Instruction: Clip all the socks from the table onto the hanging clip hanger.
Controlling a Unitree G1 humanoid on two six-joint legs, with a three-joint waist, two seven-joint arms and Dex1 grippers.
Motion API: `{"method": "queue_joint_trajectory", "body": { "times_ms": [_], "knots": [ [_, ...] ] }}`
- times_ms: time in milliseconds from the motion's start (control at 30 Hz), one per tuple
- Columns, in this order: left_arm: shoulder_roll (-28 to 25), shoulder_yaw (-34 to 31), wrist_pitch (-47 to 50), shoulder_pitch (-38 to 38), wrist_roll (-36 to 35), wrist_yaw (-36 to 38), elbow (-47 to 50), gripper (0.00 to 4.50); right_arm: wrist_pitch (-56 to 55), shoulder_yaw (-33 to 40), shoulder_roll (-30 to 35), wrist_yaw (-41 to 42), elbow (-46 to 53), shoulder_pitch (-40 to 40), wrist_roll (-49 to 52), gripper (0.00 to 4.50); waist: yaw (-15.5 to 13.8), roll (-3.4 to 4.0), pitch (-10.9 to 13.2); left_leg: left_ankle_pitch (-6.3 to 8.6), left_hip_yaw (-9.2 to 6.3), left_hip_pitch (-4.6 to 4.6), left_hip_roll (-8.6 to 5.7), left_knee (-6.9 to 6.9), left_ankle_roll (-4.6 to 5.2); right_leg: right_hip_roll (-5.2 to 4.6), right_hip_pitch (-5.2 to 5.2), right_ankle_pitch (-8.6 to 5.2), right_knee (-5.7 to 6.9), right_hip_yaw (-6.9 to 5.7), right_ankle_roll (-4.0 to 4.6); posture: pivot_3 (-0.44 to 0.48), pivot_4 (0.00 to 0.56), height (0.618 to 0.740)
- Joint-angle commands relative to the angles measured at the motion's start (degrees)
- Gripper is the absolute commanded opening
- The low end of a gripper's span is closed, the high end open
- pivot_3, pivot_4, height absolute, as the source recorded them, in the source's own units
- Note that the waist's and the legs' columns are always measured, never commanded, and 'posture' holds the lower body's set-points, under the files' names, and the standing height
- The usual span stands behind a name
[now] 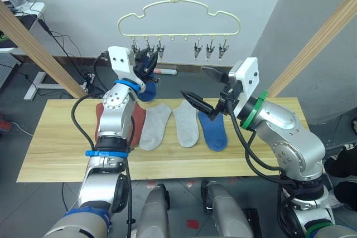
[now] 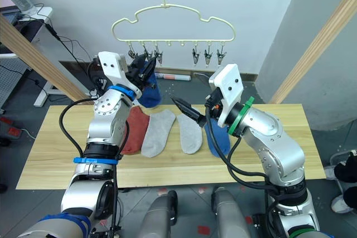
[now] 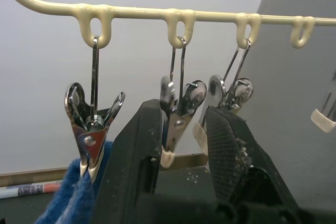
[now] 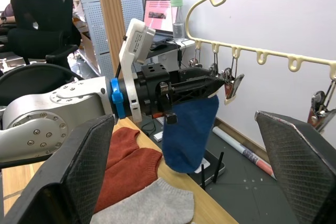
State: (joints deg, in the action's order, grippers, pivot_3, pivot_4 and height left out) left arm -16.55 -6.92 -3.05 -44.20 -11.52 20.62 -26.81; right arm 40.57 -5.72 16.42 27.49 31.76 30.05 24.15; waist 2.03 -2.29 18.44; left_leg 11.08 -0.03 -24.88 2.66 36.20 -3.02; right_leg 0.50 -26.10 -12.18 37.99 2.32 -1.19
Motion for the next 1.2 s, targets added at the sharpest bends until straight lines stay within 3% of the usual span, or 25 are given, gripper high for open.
{"method": "queue_joint_trajectory", "body": {
  "times_ms": [33, 1167, 1200],
  "knots": [
    [-0.18, -0.63, -2.16, -1.2, 0.57, -0.28, -0.05, 1.5, -0.87, 0.35, 0.23, 0.03, 1.67, 0.5, 0.94, 4.5, 0.01, 0.0, 0.0, 0.0, 0.0, 0.0, 0.0, 0.0, 0.0, 0.0, 0.0, 0.0, 0.0, 0.0, 0.0, -0.085, 0.297, 0.74],
    [-0.33, -1.25, -5.81, -4.71, 1.12, -1.01, -4.59, 1.5, -1.23, 0.22, 0.44, -0.33, 1.48, -0.12, 0.58, 4.5, 0.49, 0.0, 0.0, 0.0, 0.0, 0.0, 0.0, 0.01, 0.0, 0.0, 0.0, 0.01, 0.03, 0.0, 0.0, -0.084, 0.3, 0.74],
    [-0.34, -1.25, -5.87, -4.73, 1.12, -0.99, -4.65, 1.32, -1.24, 0.21, 0.46, -0.3, 1.44, -0.14, 0.56, 4.5, 0.49, 0.0, 0.0, 0.0, 0.0, 0.0, 0.0, 0.01, 0.0, 0.0, 0.0, 0.01, 0.02, 0.0, 0.0, -0.084, 0.3, 0.74]
  ]
}}
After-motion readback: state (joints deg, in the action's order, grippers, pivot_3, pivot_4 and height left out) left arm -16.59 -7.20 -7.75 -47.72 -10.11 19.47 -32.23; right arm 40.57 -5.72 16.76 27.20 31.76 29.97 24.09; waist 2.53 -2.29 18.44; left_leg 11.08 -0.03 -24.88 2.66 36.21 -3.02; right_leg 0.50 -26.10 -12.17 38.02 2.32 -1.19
